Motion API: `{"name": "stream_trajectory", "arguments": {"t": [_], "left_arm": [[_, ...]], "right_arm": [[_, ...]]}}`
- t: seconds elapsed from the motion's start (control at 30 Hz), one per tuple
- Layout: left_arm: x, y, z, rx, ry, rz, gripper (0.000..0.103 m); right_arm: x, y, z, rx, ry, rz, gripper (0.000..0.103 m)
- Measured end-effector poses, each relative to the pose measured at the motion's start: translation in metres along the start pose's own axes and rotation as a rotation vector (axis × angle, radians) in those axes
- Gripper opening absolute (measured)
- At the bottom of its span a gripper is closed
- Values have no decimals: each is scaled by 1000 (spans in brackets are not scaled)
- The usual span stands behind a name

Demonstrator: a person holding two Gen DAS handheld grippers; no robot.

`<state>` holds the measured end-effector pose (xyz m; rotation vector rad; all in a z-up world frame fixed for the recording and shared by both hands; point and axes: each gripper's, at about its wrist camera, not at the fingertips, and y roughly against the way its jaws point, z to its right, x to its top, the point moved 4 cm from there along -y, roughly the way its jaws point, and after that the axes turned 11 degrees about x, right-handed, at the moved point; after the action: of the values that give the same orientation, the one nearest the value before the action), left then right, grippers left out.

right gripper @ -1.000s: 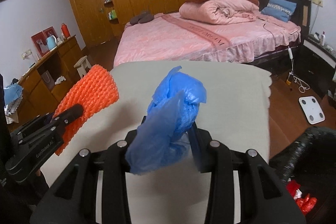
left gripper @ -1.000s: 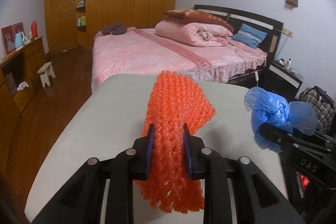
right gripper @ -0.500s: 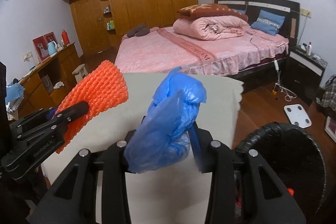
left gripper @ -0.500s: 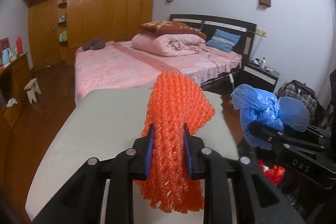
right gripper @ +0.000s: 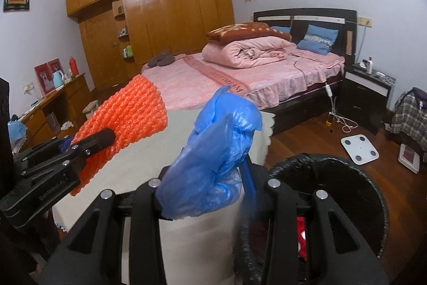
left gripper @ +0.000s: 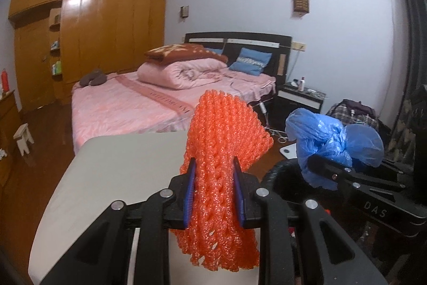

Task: Collect trash
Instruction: 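Lift and carry the orange pad and blue bag over the black bin with both tools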

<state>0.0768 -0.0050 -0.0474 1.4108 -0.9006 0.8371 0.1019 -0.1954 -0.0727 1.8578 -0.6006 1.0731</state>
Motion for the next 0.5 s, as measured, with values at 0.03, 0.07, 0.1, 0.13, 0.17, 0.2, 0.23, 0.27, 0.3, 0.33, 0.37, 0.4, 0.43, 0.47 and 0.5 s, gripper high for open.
{"name": "stream_trajectory", "arguments": {"t": [0.03,0.07,0.1,0.13,0.17,0.2,0.23,0.27,0.3,0.33,0.37,0.4,0.43,0.47,0.5], "left_arm": [[1,2,4,-7,-2,4,25],[2,3,9,-18,-5,7,25],[2,5,14,-28,-9,11,25],[3,6,18,-35,-13,13,25],[3,7,23,-44,-19,15,25],[3,7,26,-53,-25,18,25],[4,8,31,-59,-29,20,25],[3,8,35,-67,-35,21,25],[3,8,39,-76,-39,21,25],[3,8,44,-85,-44,21,25],[2,8,47,-91,-47,23,25],[2,9,51,-99,-52,26,25],[1,9,54,-104,-56,27,25],[1,9,59,-111,-62,29,25],[1,8,63,-119,-68,28,25]], "right_arm": [[0,3,3,-5,-2,4,37],[-1,9,7,-13,-6,11,37],[-1,13,11,-20,-9,16,37],[-2,18,14,-29,-11,20,37],[-3,21,19,-37,-13,23,37],[-3,23,23,-45,-14,25,37],[-3,25,26,-53,-15,27,37],[-5,28,30,-64,-17,28,37],[-6,31,34,-75,-18,29,37],[-8,34,38,-85,-23,29,37],[-10,36,40,-92,-26,29,37],[-13,39,45,-102,-30,28,37],[-15,41,48,-111,-34,28,37],[-17,44,53,-122,-39,27,37],[-19,45,57,-129,-43,27,37]]}}
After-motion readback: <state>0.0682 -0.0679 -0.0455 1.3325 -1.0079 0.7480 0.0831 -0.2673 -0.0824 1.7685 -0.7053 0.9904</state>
